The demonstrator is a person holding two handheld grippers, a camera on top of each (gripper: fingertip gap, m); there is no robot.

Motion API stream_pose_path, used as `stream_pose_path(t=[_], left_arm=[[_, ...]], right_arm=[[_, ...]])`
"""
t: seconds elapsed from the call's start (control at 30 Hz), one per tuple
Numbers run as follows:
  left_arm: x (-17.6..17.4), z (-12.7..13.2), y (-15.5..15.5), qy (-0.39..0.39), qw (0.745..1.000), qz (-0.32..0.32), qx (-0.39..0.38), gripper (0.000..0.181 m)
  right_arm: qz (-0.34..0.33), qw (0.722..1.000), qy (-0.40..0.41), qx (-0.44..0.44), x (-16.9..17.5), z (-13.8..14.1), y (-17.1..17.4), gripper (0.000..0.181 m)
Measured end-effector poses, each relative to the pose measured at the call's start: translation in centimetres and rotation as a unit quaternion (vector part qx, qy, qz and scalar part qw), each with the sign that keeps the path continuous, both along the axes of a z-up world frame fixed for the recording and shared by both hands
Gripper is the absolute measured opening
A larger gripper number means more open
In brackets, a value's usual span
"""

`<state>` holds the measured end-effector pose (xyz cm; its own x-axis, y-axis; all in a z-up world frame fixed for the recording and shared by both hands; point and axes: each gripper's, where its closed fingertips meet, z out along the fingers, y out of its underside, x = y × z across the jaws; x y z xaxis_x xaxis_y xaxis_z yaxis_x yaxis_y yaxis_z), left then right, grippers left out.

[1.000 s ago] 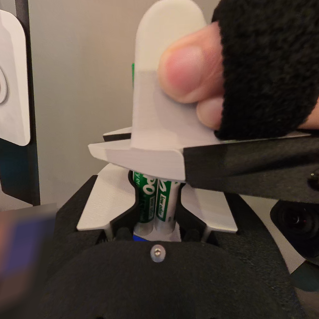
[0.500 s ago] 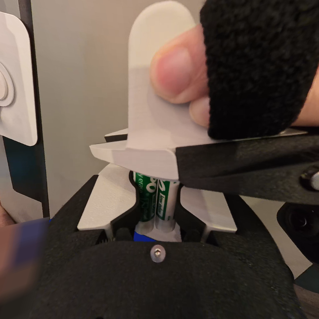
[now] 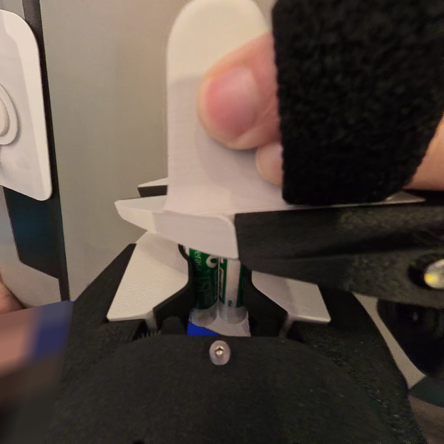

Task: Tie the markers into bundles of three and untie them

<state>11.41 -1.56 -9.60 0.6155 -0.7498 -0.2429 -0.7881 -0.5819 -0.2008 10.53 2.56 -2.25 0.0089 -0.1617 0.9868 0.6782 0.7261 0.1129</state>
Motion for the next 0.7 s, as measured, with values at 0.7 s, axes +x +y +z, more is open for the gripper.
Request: stream_pose_path(t=[0.7], left_arm=[[0.34,0.68,-1.0,-0.046,0.999,-0.022,-0.004,0.043]], right_arm=[[-0.027,0.998,0.001,-0.055,-0.09,-0.14,-0.68,0.015]])
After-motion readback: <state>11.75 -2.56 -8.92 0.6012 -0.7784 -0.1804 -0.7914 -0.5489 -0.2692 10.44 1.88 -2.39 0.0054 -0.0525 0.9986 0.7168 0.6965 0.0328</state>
